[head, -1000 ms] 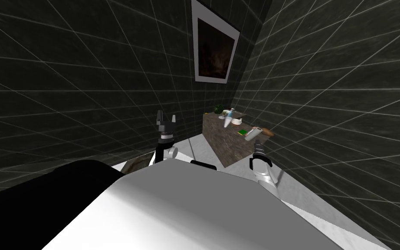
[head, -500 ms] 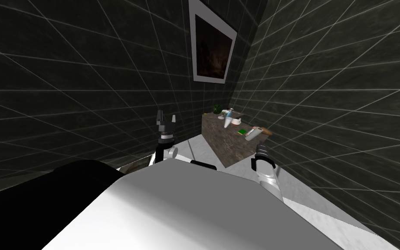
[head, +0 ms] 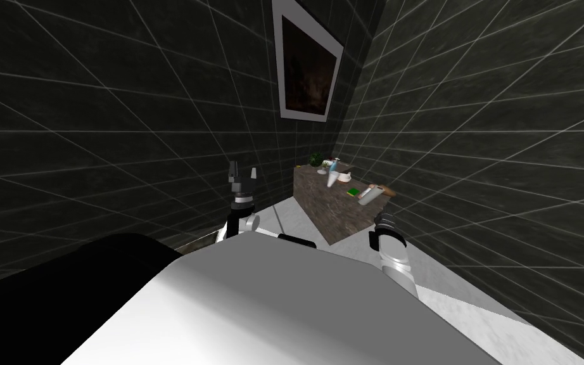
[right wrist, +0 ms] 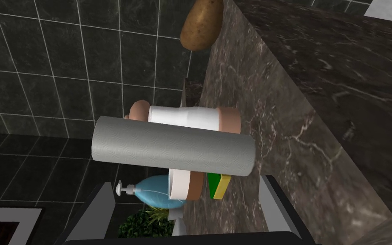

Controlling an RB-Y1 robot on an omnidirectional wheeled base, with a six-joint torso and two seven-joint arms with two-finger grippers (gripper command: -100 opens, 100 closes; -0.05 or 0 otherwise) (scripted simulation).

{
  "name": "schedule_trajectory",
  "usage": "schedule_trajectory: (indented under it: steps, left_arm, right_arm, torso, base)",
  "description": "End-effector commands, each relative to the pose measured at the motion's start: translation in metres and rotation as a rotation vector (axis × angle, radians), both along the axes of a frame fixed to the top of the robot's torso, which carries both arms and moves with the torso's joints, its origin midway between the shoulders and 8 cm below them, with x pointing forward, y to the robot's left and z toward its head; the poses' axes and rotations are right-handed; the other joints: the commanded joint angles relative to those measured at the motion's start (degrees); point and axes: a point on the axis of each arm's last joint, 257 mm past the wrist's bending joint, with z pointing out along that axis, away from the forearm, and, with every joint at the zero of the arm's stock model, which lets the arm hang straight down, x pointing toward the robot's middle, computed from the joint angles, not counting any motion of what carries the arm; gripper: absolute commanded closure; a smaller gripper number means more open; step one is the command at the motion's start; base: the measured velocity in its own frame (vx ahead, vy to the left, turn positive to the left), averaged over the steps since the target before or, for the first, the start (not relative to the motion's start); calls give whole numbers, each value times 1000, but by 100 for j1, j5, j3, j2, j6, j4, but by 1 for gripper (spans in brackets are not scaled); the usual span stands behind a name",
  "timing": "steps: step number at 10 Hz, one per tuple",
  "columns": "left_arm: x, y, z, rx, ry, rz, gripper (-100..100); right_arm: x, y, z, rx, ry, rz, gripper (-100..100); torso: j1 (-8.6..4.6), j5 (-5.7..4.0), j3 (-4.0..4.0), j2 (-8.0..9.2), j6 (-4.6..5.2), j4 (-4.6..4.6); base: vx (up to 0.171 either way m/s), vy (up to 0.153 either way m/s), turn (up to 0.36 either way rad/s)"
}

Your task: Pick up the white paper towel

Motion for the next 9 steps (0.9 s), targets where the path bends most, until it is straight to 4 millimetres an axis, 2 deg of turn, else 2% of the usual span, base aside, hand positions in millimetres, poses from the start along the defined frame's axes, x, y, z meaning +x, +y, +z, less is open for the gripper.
schedule_trajectory:
  steps: [1, 9]
  left_arm:
    - [0, 0, 0, 0, 0, 0, 0]
    - [0, 0, 0, 0, 0, 0, 0]
  right_arm:
    - [-1, -2, 2, 77, -47, -6, -100]
    - [1, -4, 10, 356, -227, -11, -100]
  torso:
    - [0, 0, 0, 0, 0, 0]
    - [-3, -1, -3, -4, -1, -1]
  base:
    - [43, 54, -94]
    - [45, 50, -68]
